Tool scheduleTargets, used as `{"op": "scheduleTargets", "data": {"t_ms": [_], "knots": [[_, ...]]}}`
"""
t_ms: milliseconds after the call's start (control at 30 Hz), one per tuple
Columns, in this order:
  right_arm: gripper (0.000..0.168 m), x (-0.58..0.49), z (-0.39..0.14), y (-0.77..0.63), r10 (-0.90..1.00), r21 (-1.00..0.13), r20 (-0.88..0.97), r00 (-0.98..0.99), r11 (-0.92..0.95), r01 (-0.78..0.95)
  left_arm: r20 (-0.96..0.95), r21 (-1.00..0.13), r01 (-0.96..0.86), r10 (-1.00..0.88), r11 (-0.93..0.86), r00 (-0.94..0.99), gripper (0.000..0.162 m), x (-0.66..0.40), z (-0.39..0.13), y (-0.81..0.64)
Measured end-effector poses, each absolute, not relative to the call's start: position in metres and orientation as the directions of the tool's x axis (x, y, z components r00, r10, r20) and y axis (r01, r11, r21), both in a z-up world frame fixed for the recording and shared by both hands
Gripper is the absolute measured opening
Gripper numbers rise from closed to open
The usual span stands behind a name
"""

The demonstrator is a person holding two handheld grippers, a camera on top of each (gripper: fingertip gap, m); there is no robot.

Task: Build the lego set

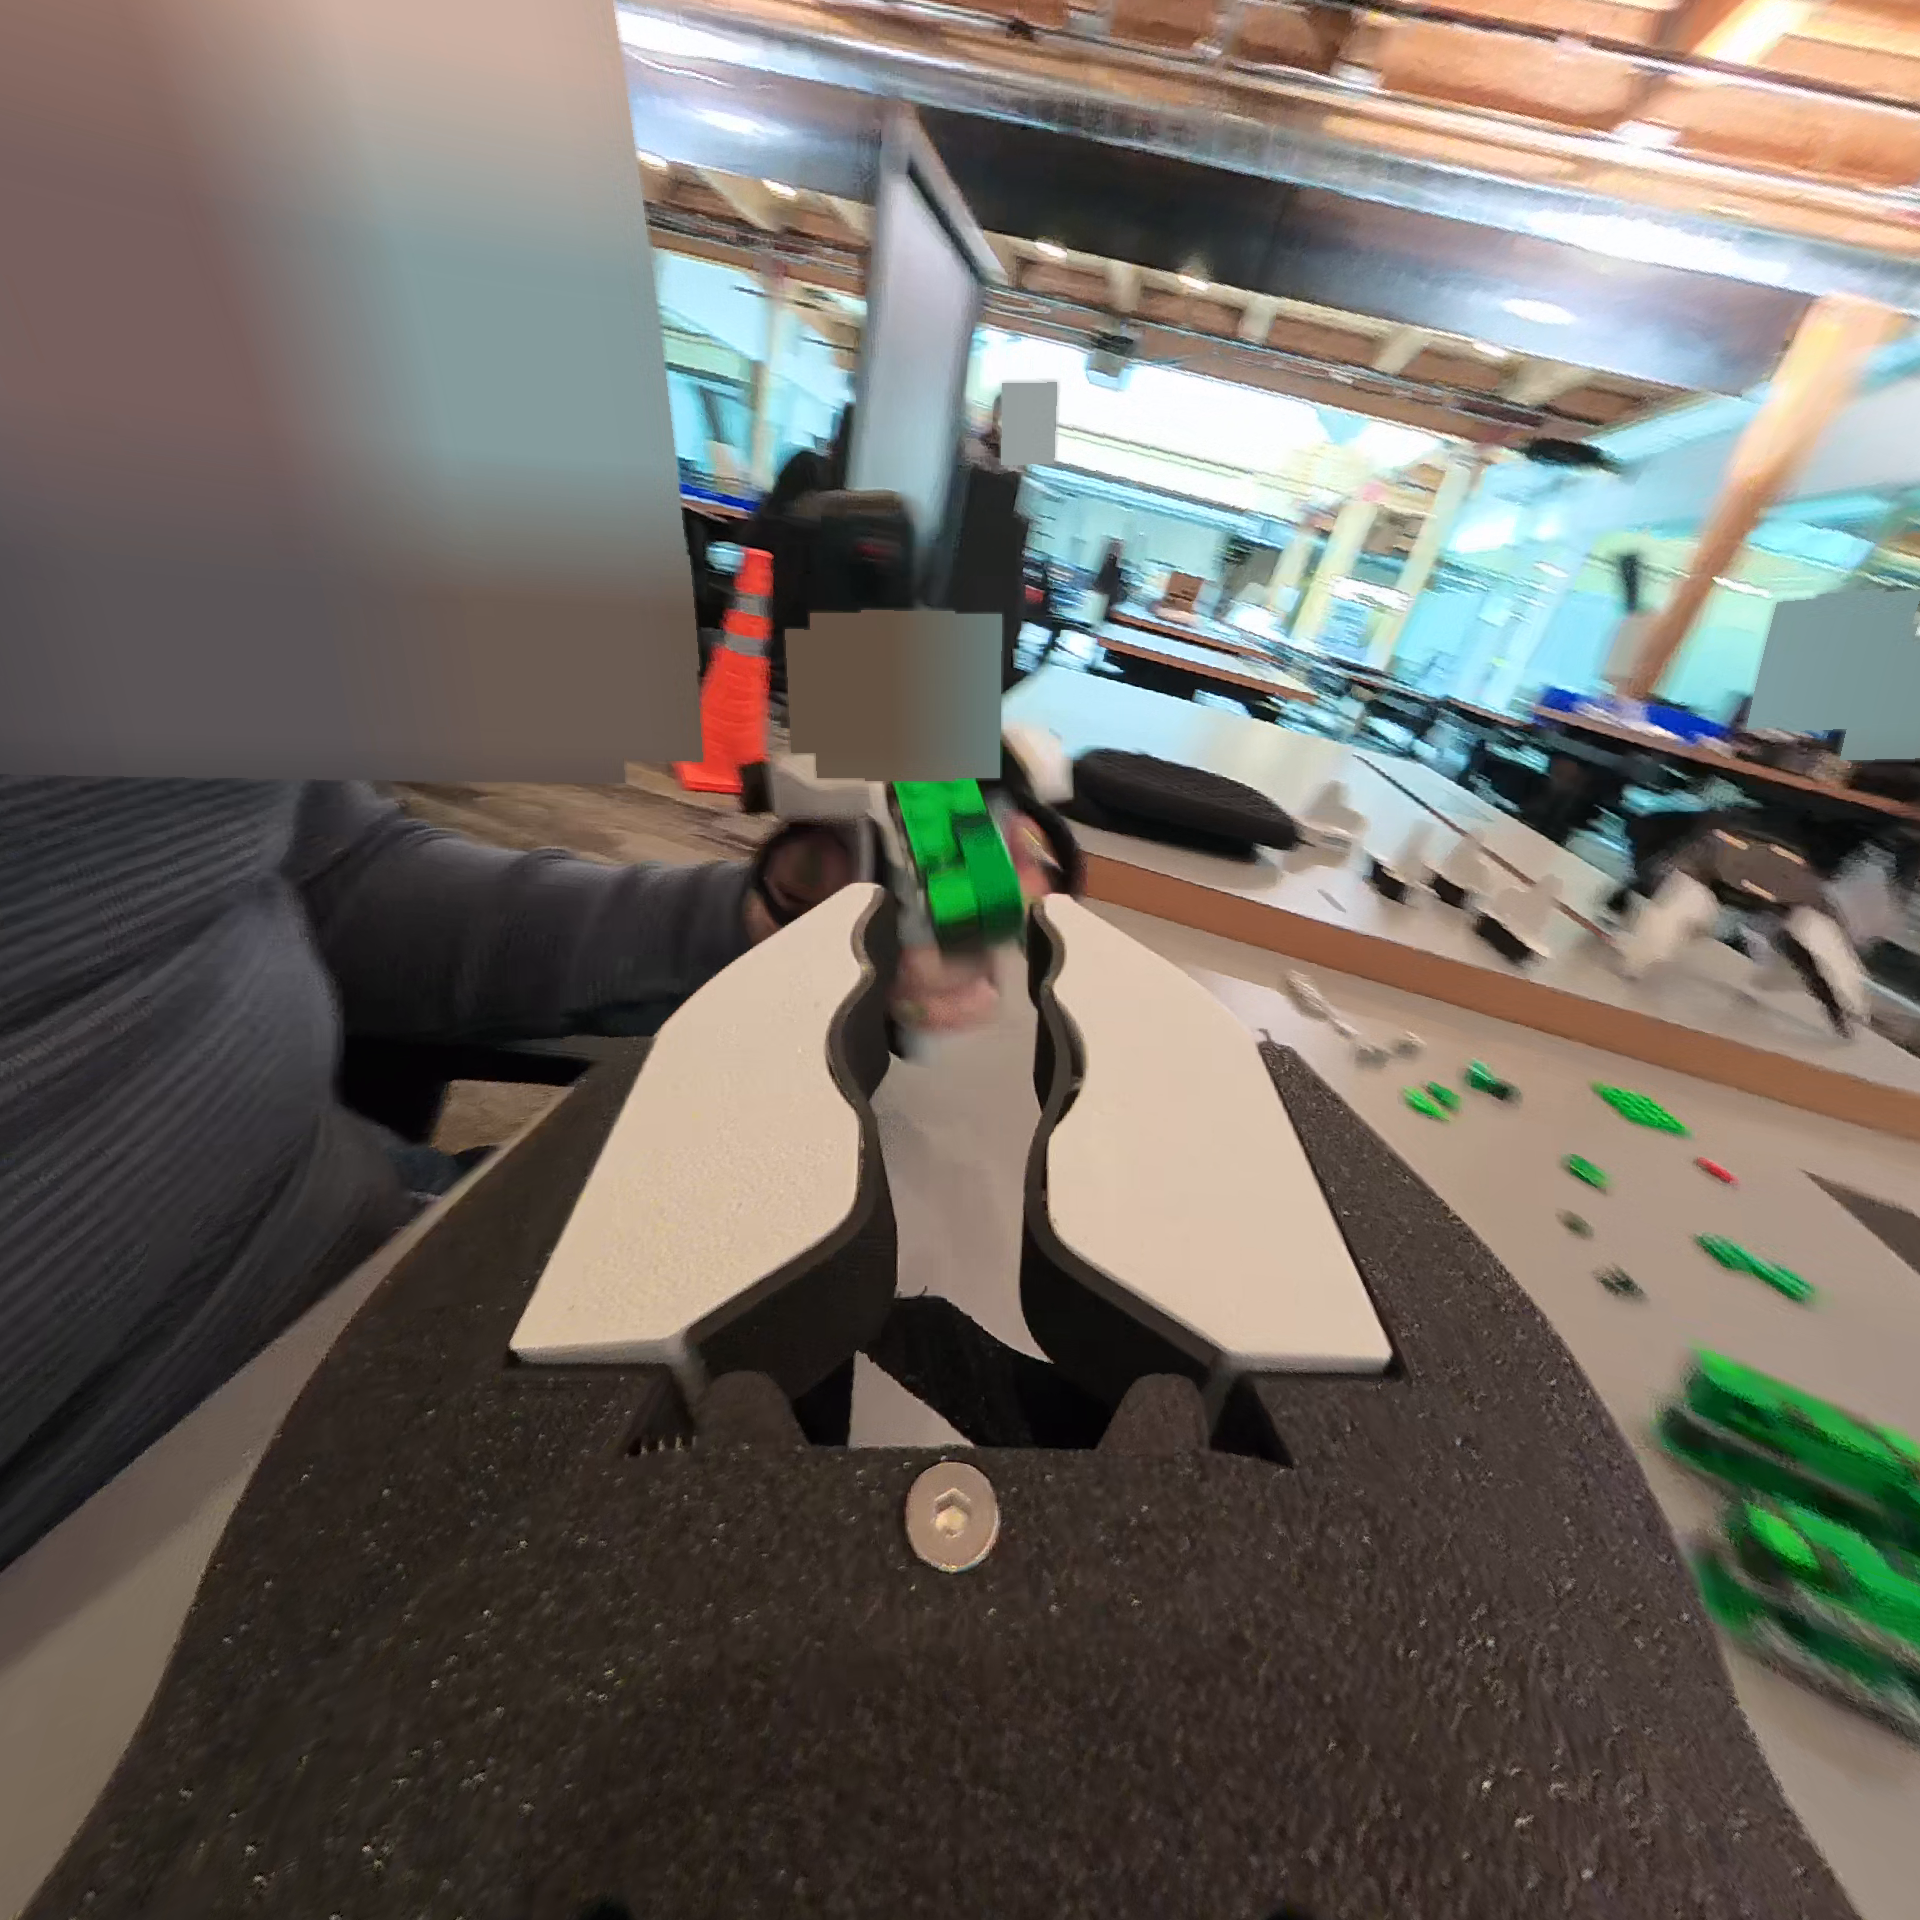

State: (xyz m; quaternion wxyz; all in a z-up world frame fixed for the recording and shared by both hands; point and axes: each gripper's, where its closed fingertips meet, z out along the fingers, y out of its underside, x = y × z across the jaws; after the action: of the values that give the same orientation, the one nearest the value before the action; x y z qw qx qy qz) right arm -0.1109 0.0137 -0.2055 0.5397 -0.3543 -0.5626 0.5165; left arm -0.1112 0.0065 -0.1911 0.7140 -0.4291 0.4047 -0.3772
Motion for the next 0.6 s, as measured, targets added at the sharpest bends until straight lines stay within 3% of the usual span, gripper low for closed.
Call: {"op": "scheduleTargets", "data": {"t_ms": [233,333,600], "knots": [[0.017,-0.101,-0.217,0.083,0.995,-0.999,0.028,0.095,0.025,0.036,-0.086,-0.812,0.222,-0.486,0.54,0.87,0.026,-0.262,-0.16,0.034],[0.01,-0.11,-0.224,0.097,0.997,-0.988,-0.012,0.078,-0.023,0.151,-0.021,-0.797,0.217,-0.386,0.563,0.922,0.026,-0.303,-0.161,0.032],[0.012,-0.158,-0.26,0.111,0.997,-0.861,0.081,-0.015,0.077,0.503,-0.006,-0.796,0.23,-0.386,0.561,0.922,0.026,-0.308,-0.161,0.033]]}}
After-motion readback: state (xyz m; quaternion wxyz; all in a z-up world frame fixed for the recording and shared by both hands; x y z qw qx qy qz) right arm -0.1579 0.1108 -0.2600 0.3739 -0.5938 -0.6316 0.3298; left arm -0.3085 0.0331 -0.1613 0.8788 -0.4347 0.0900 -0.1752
